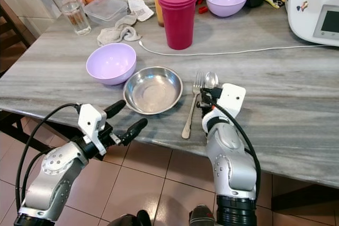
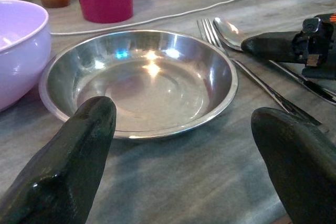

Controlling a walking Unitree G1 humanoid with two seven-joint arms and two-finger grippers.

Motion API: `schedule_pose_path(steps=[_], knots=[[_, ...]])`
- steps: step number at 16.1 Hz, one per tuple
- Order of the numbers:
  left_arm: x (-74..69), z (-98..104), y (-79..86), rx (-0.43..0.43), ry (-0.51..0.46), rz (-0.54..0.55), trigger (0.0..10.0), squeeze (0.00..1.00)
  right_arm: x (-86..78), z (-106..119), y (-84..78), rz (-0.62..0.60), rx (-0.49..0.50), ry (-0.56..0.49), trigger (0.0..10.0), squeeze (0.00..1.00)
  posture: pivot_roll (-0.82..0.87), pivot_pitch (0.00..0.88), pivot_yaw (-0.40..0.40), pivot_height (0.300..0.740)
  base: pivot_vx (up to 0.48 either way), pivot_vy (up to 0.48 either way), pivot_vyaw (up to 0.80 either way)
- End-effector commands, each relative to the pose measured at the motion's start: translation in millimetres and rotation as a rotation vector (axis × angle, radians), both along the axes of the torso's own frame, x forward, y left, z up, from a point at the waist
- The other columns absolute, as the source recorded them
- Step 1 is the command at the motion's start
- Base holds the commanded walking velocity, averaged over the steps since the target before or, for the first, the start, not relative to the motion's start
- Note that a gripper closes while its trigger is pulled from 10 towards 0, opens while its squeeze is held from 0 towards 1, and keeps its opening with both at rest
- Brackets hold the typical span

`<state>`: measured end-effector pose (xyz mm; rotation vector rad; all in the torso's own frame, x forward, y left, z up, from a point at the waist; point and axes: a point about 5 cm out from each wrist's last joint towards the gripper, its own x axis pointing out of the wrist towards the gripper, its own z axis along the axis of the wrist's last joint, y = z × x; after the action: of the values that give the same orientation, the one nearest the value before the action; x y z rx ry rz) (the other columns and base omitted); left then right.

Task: Setting the table

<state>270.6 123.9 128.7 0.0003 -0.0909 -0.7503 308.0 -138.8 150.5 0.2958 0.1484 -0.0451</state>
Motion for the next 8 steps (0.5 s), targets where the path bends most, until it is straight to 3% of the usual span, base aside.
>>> schedule_pose_path(steps=[1, 5, 8], knots=[[-1.3, -1, 1.3, 0.017, 0.007, -0.005, 10.0, 0.0, -5.4, -27, 0.7, -0.001, 0.01, 0.136, 10.0, 1.0, -0.28, 0.206, 0.115, 0.74, 0.0, 0.0, 0.0], [-0.2, 1, 1.3, 0.018, 0.002, -0.005, 10.0, 0.0, -7.1, -19, -4.9, -0.016, 0.005, 0.106, 10.0, 1.0, -0.29, 0.205, 0.116, 0.74, 0.0, 0.0, 0.0], [1.0, 4, 1.2, 0.007, -0.011, 0.002, 10.0, 0.0, -10.2, 5, -16.2, -0.049, -0.043, -0.037, 10.0, 1.0, -0.29, 0.206, 0.117, 0.74, 0.0, 0.0, 0.0]])
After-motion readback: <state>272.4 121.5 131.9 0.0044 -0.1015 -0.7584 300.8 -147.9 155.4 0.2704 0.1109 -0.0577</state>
